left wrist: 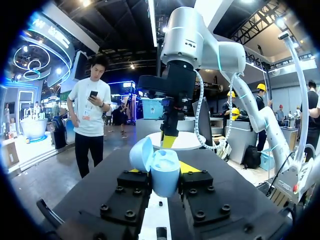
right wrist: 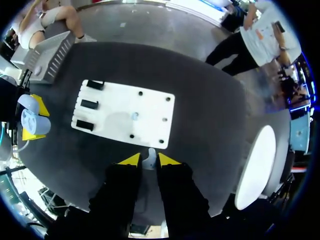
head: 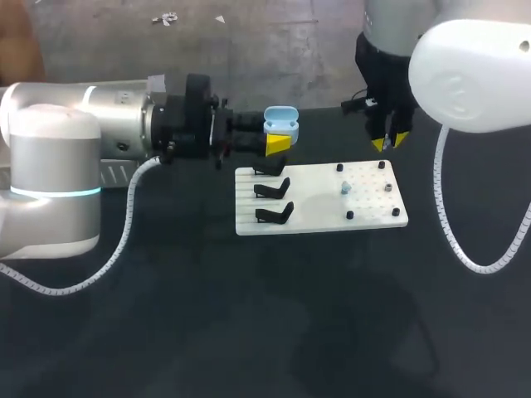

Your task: Pick up each earbud case from the left stands, insert the matching earbuds, close the lid, and place the case in the box.

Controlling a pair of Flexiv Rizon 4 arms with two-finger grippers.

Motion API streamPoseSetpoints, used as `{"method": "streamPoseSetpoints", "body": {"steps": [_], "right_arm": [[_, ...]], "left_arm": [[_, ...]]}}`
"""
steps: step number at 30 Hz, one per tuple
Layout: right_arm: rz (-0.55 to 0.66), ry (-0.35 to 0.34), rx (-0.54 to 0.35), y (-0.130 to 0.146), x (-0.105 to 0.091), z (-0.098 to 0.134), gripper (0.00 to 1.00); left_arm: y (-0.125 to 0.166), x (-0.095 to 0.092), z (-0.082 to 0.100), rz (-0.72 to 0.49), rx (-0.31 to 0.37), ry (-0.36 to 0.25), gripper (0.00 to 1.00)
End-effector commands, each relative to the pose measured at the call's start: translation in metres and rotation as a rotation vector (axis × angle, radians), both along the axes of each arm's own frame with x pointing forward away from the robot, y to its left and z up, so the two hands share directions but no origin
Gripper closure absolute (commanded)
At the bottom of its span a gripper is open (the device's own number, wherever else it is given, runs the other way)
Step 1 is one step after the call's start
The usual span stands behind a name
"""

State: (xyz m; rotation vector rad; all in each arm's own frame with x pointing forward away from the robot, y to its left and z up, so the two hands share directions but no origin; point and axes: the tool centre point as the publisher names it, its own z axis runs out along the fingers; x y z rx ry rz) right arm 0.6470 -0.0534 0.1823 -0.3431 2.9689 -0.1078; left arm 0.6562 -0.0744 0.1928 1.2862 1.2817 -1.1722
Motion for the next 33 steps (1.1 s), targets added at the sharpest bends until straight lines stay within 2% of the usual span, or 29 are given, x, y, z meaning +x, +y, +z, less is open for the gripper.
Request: {"method": "streamPoseSetpoints", "body": {"steps": [1,2,3,5,9,14,15,17,33], "right_arm": [[-0.033,-0.008,-0.001,0.001,-0.002,-0.001,1.00],[-0.096,0.003,-0.020,0.002,-0.003,-0.001,1.00],[-0.131,-0.012,-0.010,0.004,-0.004,-0.001,1.00],[-0.245,0.003,-0.005,0.007,-0.006,0.000,1.00],[-0.451,-0.008,0.052,0.017,-0.009,0.004,1.00],[-0.642,-0.037,0.079,0.037,-0.012,0.013,1.00],[-0.651,-0.041,0.097,0.040,-0.013,0.015,1.00],[-0.737,-0.039,0.062,0.047,-0.016,0.018,1.00],[-0.752,-0.032,0.070,0.050,-0.013,0.019,1.00]], "left_arm": [[0.000,-0.001,-0.001,0.003,-0.005,-0.004,1.00],[0.000,-0.001,-0.001,0.003,-0.005,-0.004,1.00],[0.000,-0.001,-0.001,0.003,-0.005,-0.004,1.00],[0.000,-0.001,-0.001,0.003,-0.005,-0.004,1.00],[0.000,-0.001,-0.001,0.003,-0.005,-0.004,1.00],[0.000,-0.001,-0.001,0.003,-0.005,-0.004,1.00],[0.000,-0.001,-0.001,0.003,-0.005,-0.004,1.00],[0.000,-0.001,-0.001,0.003,-0.005,-0.004,1.00],[0.000,-0.001,-0.001,0.003,-0.005,-0.004,1.00]]}}
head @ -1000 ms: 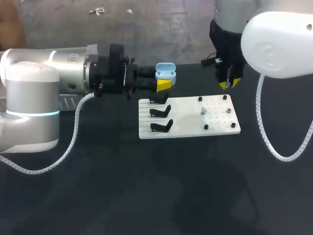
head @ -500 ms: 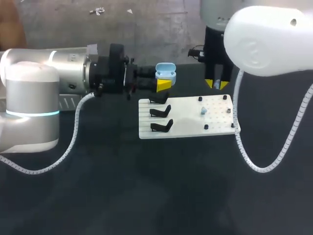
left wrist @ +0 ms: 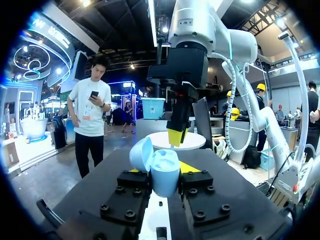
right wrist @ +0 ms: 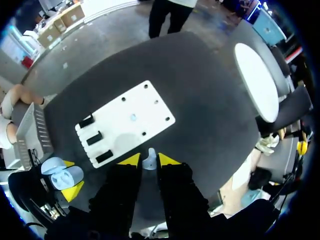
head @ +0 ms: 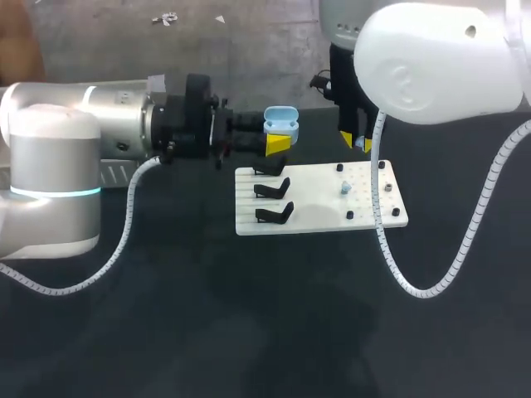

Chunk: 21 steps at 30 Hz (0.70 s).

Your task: Pick up each earbud case from the left stands, insert the matching earbuds, close the lid, and place the case in the box.

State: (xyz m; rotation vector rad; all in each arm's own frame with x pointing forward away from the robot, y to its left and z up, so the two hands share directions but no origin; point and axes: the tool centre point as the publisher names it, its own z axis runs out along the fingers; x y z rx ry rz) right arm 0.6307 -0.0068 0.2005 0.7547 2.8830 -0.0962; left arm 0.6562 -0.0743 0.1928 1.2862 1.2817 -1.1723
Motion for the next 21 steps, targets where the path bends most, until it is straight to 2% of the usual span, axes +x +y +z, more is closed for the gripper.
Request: {"method": "streamPoseSetpoints", "body": {"steps": [1,2,3,4,10,16,21], "right_arm": [[-0.007,0.010,0.012,0.009,0.004,0.003,1.00],[-0.036,0.030,-0.005,0.013,0.005,0.006,1.00],[-0.038,0.017,0.009,0.016,0.006,0.009,1.00],[-0.049,0.036,0.014,0.020,0.007,0.012,1.00],[-0.053,0.009,0.052,0.044,0.011,0.041,1.00],[0.005,-0.029,0.064,0.068,0.015,0.066,1.00],[0.035,-0.028,0.071,0.079,0.015,0.072,1.00]], "left_arm": [[0.000,-0.001,-0.001,0.003,-0.005,-0.004,1.00],[0.000,-0.001,-0.001,0.003,-0.005,-0.004,1.00],[0.000,-0.001,-0.001,0.003,-0.005,-0.004,1.00],[0.000,-0.001,-0.001,0.003,-0.005,-0.004,1.00],[0.000,-0.001,-0.001,0.003,-0.005,-0.004,1.00],[0.000,-0.001,-0.001,0.003,-0.005,-0.004,1.00],[0.000,-0.001,-0.001,0.003,-0.005,-0.004,1.00]]}}
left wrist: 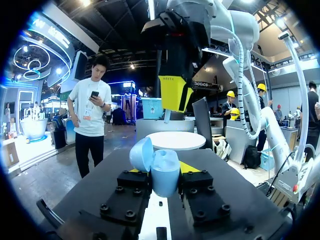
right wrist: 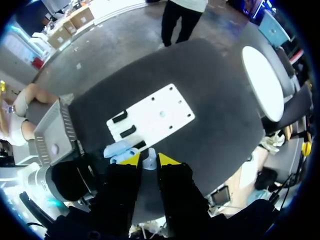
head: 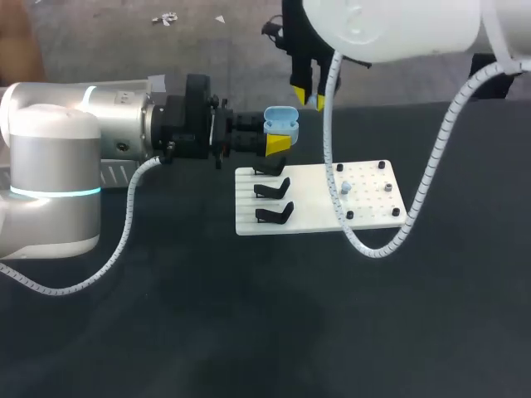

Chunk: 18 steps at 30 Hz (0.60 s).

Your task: Pick up each earbud case from the left stands, insert the matching earbuds, close the lid, and place the case in the box.

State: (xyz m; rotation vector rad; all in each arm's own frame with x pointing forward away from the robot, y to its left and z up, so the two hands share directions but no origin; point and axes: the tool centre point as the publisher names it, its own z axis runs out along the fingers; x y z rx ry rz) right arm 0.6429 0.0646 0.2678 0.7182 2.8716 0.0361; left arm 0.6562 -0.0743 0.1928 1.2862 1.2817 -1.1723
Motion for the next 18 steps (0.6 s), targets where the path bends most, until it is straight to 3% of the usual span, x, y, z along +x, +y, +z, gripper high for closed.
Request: {"method": "streamPoseSetpoints", "body": {"steps": [1,18], "right_arm": [[0.012,0.015,-0.007,0.010,0.001,0.005,1.00],[0.050,0.039,0.014,0.029,-0.006,-0.018,1.00]], "left_arm": [[0.000,-0.001,-0.001,0.003,-0.005,-0.004,1.00],[0.000,-0.001,-0.001,0.003,-0.005,-0.004,1.00]]}}
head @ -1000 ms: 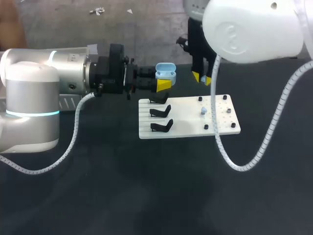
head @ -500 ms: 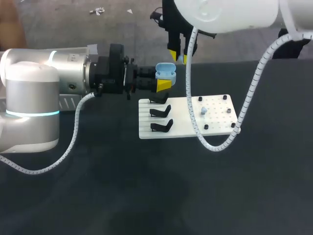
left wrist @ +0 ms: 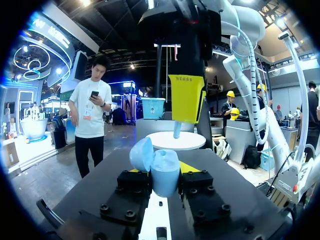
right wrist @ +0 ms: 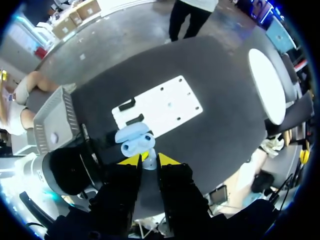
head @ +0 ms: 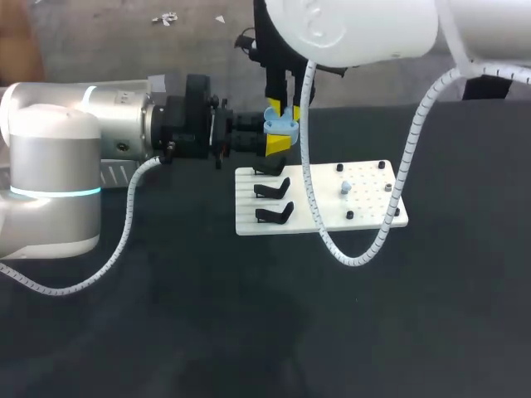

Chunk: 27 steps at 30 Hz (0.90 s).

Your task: Pick up each earbud case from the left stands, insert the matching earbuds, close the lid, and place the case in the box.

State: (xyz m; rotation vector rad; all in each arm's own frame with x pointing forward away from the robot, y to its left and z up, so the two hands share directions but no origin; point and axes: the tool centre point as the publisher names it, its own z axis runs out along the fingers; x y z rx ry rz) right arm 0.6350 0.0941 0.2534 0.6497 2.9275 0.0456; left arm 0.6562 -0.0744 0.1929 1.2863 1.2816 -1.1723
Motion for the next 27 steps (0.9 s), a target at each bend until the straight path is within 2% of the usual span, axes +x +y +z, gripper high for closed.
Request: {"method": "streamPoseSetpoints", "body": {"steps": [1,27], "right_arm": [[-0.004,0.002,0.004,-0.0002,0.0023,-0.0035,1.00],[-0.009,0.005,0.017,0.0002,0.0112,-0.0091,1.00]], "left_arm": [[0.0003,-0.0005,-0.0011,0.003,-0.005,-0.004,1.00],[0.0003,-0.0005,-0.0011,0.003,-0.005,-0.004,1.00]]}}
